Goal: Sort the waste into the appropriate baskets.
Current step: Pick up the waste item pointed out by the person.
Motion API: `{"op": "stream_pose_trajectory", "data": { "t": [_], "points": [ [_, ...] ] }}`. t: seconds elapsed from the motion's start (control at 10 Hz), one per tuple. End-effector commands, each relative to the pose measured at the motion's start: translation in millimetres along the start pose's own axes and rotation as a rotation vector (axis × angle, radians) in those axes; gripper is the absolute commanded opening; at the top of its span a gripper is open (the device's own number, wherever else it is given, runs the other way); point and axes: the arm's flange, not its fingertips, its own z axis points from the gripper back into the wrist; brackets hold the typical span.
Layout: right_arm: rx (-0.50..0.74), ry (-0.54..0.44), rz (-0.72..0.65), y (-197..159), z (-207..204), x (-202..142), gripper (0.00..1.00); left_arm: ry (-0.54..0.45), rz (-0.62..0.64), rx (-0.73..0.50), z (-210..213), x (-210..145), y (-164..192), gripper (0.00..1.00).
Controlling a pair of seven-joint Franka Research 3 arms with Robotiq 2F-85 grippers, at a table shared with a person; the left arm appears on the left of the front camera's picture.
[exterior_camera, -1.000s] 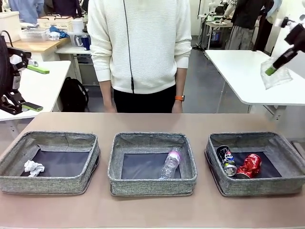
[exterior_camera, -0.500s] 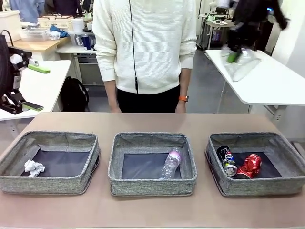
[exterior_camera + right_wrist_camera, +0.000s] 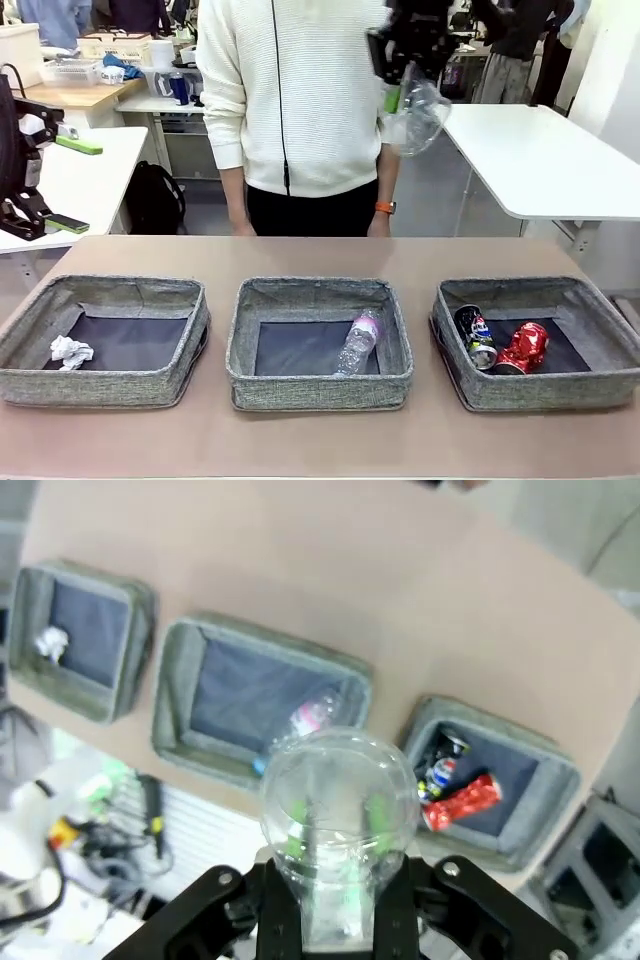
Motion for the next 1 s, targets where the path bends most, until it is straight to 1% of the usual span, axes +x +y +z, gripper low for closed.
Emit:
{"op": "stream_pose_trajectory", "data": {
  "t": [0.0, 0.1, 0.2, 0.3, 0.5, 0.6, 0.7, 0.8, 0.9],
  "points": [
    [-0.088, 0.0, 0.019, 36, 7, 9, 0.25, 0.008, -0.024, -0.01, 2, -2, 0, 1.0],
    [-0.093, 0.036, 0.039, 48, 3, 12, 0.25, 0.008, -0.024, -0.01, 2, -2, 0, 1.0],
    [-0.045, 0.073, 0.116, 43, -5, 14, 0.25, 0.008, -0.024, -0.01, 2, -2, 0, 1.0],
    [-0.053, -0.003, 0.045, 45, -1, -4, 0.25, 0.008, -0.024, -0.01, 2, -2, 0, 1.0],
    [-0.053, -0.003, 0.045, 45, -1, -4, 0.25, 0.008, -0.024, -0.01, 2, -2, 0, 1.0],
    [-0.053, 0.025, 0.064, 50, -10, 0, 0.25, 0.008, -0.024, -0.01, 2, -2, 0, 1.0],
    [-0.086, 0.04, 0.062, 77, -12, -7, 0.25, 0.008, -0.024, -0.01, 2, -2, 0, 1.0],
    [-0.067, -0.009, 0.009, 106, -6, -5, 0.25, 0.008, -0.024, -0.01, 2, -2, 0, 1.0],
    [-0.018, -0.038, -0.071, 124, 2, -3, 0.25, 0.008, -0.024, -0.01, 2, -2, 0, 1.0]
  ]
}}
